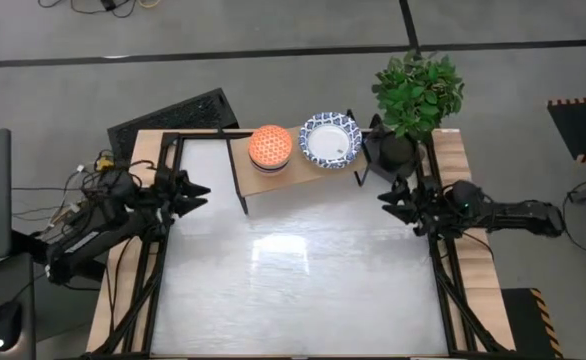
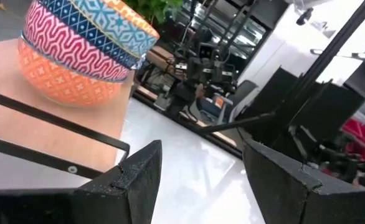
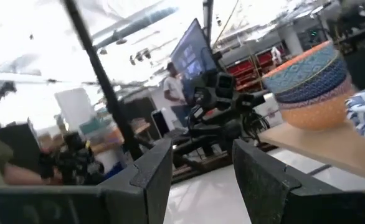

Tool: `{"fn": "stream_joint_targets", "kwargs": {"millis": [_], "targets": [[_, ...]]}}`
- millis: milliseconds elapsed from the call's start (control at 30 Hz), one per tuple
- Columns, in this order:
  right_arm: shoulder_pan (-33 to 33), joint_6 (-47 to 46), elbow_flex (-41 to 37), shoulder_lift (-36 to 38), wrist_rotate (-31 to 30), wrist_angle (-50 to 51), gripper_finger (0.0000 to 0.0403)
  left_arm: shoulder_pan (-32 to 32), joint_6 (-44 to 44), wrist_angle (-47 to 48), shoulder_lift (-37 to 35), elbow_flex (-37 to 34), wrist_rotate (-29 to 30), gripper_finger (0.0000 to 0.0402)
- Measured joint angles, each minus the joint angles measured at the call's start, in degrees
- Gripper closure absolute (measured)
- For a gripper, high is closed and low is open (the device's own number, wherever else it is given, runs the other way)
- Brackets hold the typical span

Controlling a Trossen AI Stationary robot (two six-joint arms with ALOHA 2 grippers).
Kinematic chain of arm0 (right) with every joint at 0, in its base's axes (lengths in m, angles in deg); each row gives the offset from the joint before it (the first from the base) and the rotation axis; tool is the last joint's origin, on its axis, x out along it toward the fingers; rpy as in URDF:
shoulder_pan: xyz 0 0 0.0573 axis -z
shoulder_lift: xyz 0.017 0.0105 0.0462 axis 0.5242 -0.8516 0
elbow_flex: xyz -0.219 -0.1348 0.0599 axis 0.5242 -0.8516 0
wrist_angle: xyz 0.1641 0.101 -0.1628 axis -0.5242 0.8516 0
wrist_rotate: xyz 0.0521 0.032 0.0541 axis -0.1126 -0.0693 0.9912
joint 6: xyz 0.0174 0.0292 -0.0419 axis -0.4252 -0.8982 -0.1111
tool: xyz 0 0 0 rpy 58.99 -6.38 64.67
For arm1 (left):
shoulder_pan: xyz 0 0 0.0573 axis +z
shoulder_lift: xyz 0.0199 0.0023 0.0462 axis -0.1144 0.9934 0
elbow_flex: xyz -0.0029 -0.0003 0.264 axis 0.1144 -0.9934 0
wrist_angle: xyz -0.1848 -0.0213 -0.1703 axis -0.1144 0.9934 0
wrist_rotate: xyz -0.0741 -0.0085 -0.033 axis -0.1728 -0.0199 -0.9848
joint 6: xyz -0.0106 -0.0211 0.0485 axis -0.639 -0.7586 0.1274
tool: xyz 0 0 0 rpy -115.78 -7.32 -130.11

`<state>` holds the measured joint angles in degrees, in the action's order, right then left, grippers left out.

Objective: Place and stack bowls onto a shelf
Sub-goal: Return to Home Position

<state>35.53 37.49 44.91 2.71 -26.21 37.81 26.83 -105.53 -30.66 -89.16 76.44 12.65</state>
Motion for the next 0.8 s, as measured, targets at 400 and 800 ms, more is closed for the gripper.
{"fn": "stream_joint_targets", "kwargs": {"millis": [400,800], "targets": [[-5.78,8.57,-3.39,-0.03,-3.74,-1.72,0.0209,-5.15,2.58,-4.94,-0.02,-7.06,2.31,0.0191],[-5.74,12.56,-3.39,-0.03,-3.74,1.49,0.0209,-15.44,5.21,-13.14,0.03,-13.87,14.71,0.0191]]}}
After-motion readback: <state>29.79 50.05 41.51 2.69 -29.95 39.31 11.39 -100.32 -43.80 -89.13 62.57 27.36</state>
